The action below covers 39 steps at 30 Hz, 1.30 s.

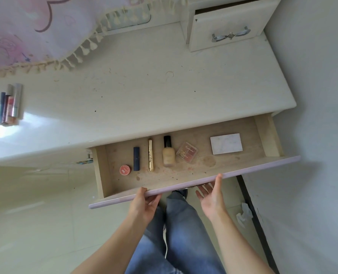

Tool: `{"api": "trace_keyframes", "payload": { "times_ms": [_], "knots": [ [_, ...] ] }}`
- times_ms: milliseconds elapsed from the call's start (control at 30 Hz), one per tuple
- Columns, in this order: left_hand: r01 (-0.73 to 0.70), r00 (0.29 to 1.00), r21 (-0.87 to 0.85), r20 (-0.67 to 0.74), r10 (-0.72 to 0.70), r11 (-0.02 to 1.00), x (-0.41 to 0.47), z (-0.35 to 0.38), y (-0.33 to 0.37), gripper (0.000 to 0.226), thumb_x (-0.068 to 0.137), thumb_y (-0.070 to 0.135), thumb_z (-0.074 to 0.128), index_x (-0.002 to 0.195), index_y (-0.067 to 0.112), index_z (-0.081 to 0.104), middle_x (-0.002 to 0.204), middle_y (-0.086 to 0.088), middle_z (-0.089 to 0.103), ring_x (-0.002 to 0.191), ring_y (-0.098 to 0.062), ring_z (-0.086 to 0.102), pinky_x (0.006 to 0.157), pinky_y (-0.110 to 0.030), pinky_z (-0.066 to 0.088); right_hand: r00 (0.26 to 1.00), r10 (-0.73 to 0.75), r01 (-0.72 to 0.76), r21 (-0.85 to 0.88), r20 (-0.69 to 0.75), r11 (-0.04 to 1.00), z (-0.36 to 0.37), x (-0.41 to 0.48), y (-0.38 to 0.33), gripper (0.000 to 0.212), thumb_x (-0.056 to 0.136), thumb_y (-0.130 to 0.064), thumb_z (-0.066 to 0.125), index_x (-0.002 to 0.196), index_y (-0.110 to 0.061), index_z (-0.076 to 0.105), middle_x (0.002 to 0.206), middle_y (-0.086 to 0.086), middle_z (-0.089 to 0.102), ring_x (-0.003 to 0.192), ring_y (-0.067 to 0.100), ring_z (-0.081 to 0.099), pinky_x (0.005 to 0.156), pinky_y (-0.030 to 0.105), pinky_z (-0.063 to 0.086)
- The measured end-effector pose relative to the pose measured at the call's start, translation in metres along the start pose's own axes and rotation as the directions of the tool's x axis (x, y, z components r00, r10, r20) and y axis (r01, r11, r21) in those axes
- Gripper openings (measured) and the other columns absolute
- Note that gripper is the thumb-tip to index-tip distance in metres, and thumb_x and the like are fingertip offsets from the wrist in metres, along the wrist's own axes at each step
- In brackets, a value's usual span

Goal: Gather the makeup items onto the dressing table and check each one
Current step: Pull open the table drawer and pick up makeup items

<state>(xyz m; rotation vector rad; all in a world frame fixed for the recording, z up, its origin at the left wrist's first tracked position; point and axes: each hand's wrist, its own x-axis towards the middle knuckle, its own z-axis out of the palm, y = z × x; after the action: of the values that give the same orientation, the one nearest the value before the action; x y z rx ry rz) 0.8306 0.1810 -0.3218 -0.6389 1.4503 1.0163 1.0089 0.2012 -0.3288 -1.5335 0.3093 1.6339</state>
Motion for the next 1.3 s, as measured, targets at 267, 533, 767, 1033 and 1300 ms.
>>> {"api": "trace_keyframes", "payload": {
  "times_ms": [267, 533, 767, 1033, 1300],
  "knots": [
    [0.008, 1.0, 0.025, -0.025, -0.007, 1.0, 0.002, -0.002, 0.0, 0.02, 0.091, 0.002, 0.043, 0.072, 0.005, 0.043, 0.091, -0.023, 0.05, 0.077, -0.032, 0.055, 0.072, -0.044, 0.054, 0.972, -0.098, 0.039, -0.263, -0.215, 0.964, 0.015, 0.006, -0.004, 0.038, 0.091, -0.043, 0.048, 0.112, -0.011, 0.048, 0.103, 0.007, 0.05, 0.103, 0.023, 0.048, 0.09, 0.038, 0.041],
    [0.086, 0.996, -0.052, -0.02, -0.088, 0.995, 0.0, -0.003, 0.003, 0.02, 0.091, 0.0, 0.045, 0.071, 0.003, 0.043, 0.075, -0.017, 0.048, 0.07, -0.028, 0.053, 0.098, -0.044, 0.043, 0.975, -0.061, 0.002, -0.261, -0.215, 0.965, 0.026, 0.002, -0.006, 0.04, 0.091, -0.015, 0.052, 0.128, 0.0, 0.043, 0.103, 0.017, 0.057, 0.109, 0.033, 0.054, 0.098, 0.041, 0.043],
    [0.113, 0.993, -0.079, 0.049, -0.11, 0.99, 0.013, -0.011, 0.0, 0.015, 0.091, 0.0, 0.046, 0.077, 0.004, 0.044, 0.082, -0.019, 0.05, 0.073, -0.029, 0.055, 0.095, -0.044, 0.045, 0.982, -0.074, 0.038, -0.198, -0.175, 0.979, 0.023, 0.005, 0.001, 0.042, 0.091, -0.01, 0.052, 0.131, -0.003, 0.041, 0.118, 0.021, 0.048, 0.126, 0.036, 0.044, 0.099, 0.042, 0.042],
    [0.177, 0.979, -0.083, 0.12, -0.167, 0.981, 0.005, -0.014, 0.004, 0.013, 0.093, 0.005, 0.047, 0.081, 0.001, 0.047, 0.106, -0.023, 0.057, 0.117, -0.033, 0.054, 0.102, -0.04, 0.043, 0.989, -0.097, 0.068, -0.236, -0.114, 0.969, 0.02, -0.011, 0.004, 0.045, 0.091, -0.008, 0.052, 0.134, -0.004, 0.04, 0.139, 0.019, 0.044, 0.129, 0.033, 0.043, 0.109, 0.042, 0.036],
    [0.15, 0.966, 0.369, 0.145, -0.216, 0.917, -0.007, -0.035, 0.016, 0.041, 0.096, 0.025, 0.046, 0.126, -0.003, 0.042, 0.115, -0.023, 0.059, 0.102, -0.03, 0.059, 0.082, -0.034, 0.048, 0.816, -0.509, 0.119, -0.782, -0.273, 0.611, 0.031, -0.029, 0.025, 0.054, 0.086, -0.015, 0.057, 0.132, 0.005, 0.037, 0.136, 0.024, 0.042, 0.119, 0.04, 0.046, 0.098, 0.048, 0.043]
  ]
}}
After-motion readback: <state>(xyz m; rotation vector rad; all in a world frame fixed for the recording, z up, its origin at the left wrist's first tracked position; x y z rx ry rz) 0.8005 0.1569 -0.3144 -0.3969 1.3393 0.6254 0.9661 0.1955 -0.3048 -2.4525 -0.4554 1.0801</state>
